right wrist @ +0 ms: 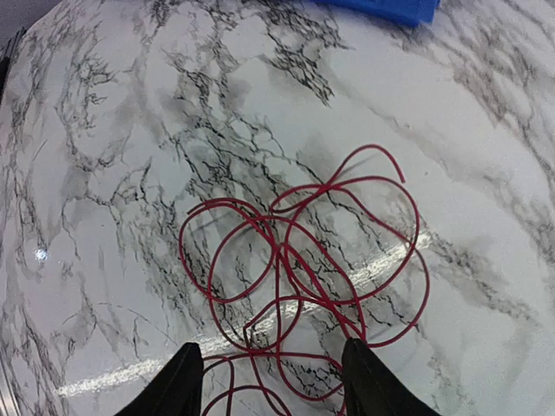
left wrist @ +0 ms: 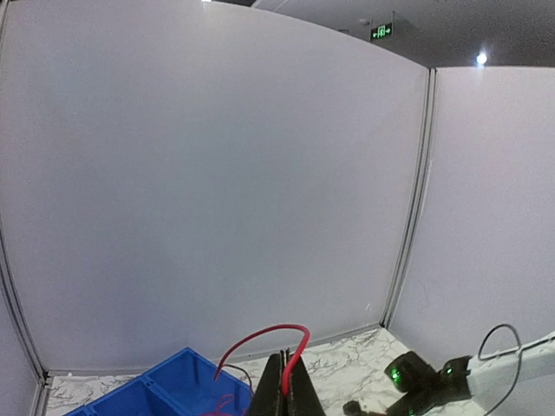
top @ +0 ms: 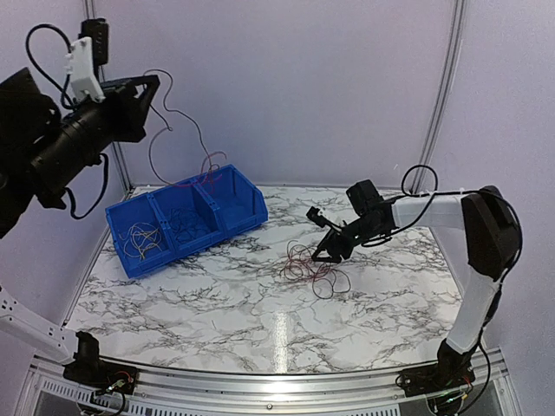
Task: Untangle the cables
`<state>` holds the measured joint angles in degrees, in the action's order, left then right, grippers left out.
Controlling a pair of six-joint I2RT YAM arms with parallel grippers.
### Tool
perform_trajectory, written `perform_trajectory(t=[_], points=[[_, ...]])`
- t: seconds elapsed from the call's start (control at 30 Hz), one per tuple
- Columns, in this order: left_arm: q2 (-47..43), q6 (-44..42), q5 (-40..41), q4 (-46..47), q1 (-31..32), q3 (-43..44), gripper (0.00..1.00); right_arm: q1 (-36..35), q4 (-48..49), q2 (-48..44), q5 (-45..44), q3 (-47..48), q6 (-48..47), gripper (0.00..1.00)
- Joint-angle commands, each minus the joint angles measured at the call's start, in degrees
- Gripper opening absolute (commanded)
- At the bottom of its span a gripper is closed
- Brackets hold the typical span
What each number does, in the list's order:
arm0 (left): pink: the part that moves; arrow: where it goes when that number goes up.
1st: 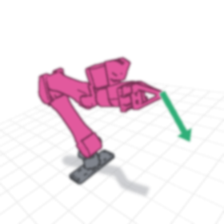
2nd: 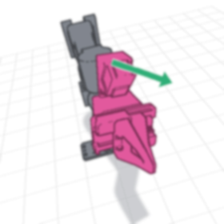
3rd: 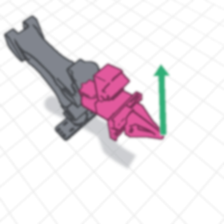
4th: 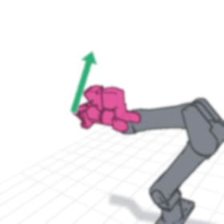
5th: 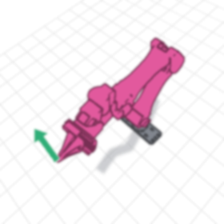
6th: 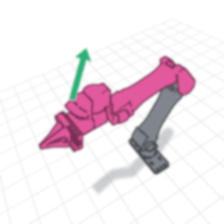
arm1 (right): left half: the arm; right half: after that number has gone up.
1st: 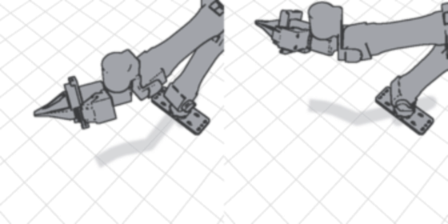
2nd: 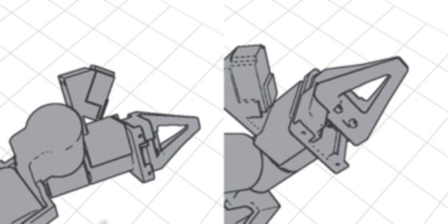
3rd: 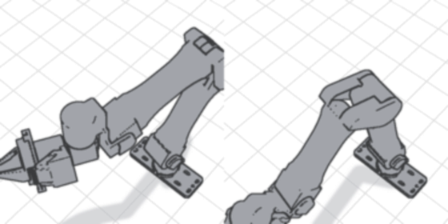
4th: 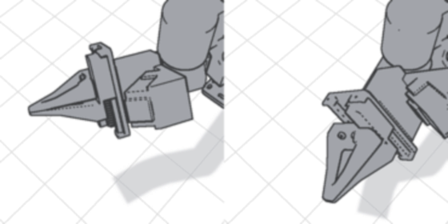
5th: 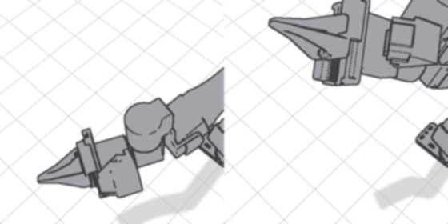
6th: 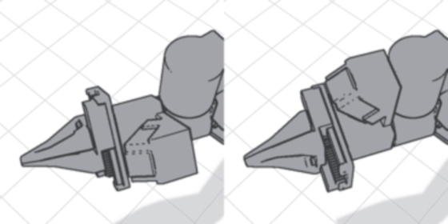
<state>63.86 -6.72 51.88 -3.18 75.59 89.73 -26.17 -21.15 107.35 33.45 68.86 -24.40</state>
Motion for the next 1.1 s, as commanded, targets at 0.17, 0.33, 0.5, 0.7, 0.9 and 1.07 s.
perform_trajectory(t=[0.17, 0.33, 0.5, 0.7, 0.9, 1.07], points=[[7.7, 14.4, -21.5, -11.5, -16.6, 0.2, 0.00, 1.0, -7.5, -17.9, 1.3, 2.5, -3.7, 0.70], [12.6, 17.1, -30.7, -11.6, -22.8, 0.0, 0.00, 1.0, -6.1, -27.0, 0.8, -4.3, -4.5, 0.70], [15.3, 20.3, -35.4, -9.5, -25.1, -4.0, 0.00, 1.0, -0.3, -34.4, 0.8, -13.7, -7.0, 0.69], [10.7, 30.4, -43.7, 4.2, -25.0, -23.2, 0.00, 0.8, 0.9, -33.9, -0.6, -15.3, -9.3, 0.63], [5.1, 38.6, -46.8, 10.1, -23.7, -40.4, 0.00, -3.1, 0.4, -28.6, -3.7, -14.0, -11.8, 0.52], [-2.5, 42.5, -43.5, 9.6, -19.7, -49.6, 0.00, -11.1, 0.9, -21.8, -10.5, -9.5, -13.3, 0.45]])
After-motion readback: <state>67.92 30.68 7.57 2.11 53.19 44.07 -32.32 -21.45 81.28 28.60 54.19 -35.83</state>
